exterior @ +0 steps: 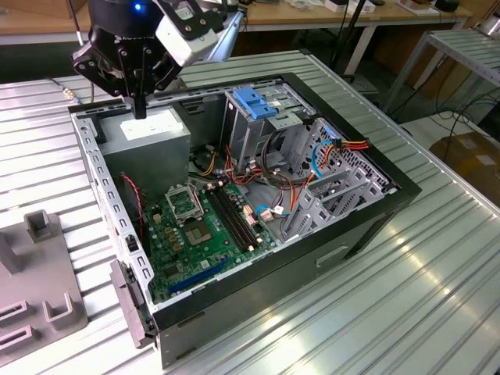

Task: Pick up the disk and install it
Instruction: 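Reach for the disk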

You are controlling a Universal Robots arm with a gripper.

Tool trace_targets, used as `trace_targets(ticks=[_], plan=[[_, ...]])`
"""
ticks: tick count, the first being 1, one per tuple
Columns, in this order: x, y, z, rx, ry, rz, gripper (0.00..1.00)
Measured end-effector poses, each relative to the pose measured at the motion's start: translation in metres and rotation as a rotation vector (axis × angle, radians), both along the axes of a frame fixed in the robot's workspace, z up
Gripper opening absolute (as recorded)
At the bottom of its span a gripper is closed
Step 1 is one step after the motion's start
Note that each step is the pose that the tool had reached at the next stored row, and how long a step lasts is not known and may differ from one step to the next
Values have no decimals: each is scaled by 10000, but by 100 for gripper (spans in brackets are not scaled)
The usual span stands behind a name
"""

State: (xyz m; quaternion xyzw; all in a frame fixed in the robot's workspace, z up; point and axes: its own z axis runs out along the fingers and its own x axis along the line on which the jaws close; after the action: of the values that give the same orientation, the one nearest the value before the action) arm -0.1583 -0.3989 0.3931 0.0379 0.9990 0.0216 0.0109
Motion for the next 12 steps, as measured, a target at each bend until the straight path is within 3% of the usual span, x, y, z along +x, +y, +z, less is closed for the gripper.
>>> trace_targets(ticks=[12], plan=[[-115,0,-1,0,0,0,10]])
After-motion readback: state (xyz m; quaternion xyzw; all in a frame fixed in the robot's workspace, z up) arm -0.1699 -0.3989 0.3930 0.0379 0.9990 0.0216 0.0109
